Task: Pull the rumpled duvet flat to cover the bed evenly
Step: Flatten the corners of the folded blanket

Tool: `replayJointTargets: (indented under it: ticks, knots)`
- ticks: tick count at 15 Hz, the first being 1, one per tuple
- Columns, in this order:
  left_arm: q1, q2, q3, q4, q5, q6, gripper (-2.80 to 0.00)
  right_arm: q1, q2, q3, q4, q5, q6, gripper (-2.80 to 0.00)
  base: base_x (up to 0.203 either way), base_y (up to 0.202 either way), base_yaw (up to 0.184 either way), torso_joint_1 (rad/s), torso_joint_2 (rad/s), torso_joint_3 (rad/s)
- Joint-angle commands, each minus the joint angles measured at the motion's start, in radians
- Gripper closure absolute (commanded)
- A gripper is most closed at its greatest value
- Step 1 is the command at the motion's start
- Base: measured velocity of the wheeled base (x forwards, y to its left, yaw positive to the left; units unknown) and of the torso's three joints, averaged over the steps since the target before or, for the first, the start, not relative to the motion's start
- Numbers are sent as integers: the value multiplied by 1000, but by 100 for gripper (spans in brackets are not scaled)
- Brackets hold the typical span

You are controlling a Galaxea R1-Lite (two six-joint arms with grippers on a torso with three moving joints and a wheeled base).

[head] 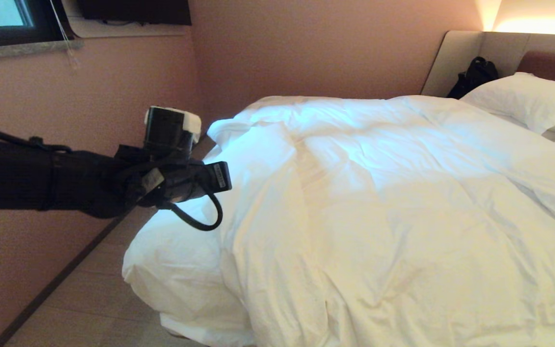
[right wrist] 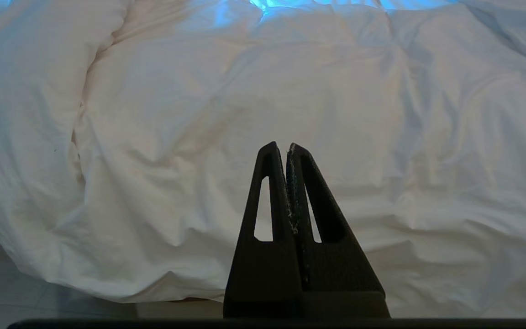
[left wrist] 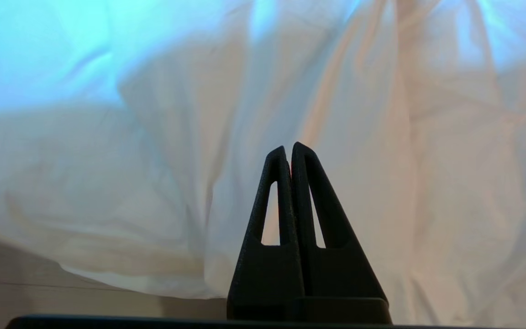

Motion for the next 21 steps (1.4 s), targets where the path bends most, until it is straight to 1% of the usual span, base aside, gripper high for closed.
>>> replayJointTargets:
  ticks: [1,3,5,7,9,10,14,16,18,21]
  knots:
    - [8,151,-209,148,-18,42,0,0,0,-1,1,0,0,0,0,0,0,0,0,0]
    - [10,239,-319,221,-27,79,0,0,0,-1,1,0,0,0,0,0,0,0,0,0]
    - [11,296,-374,247,-31,97,0,0,0,0,1,0,0,0,0,0,0,0,0,0]
    - [11,303,-369,259,-32,113,0,0,0,-1,1,0,0,0,0,0,0,0,0,0]
    - [11,303,-349,249,-35,163,0,0,0,-1,1,0,0,0,0,0,0,0,0,0]
    - [9,308,-338,246,-42,169,-280,0,0,-1,1,0,0,0,0,0,0,0,0,0]
    - [2,310,-309,243,-114,170,-280,0,0,0,1,0,0,0,0,0,0,0,0,0]
    - [2,320,-293,210,-149,173,-280,0,0,-1,1,0,0,0,0,0,0,0,0,0]
    - [1,342,-242,103,-162,187,-280,0,0,1,1,0,0,0,0,0,0,0,0,0]
    - [-11,390,-143,-154,-164,267,-280,0,0,-1,1,0,0,0,0,0,0,0,0,0]
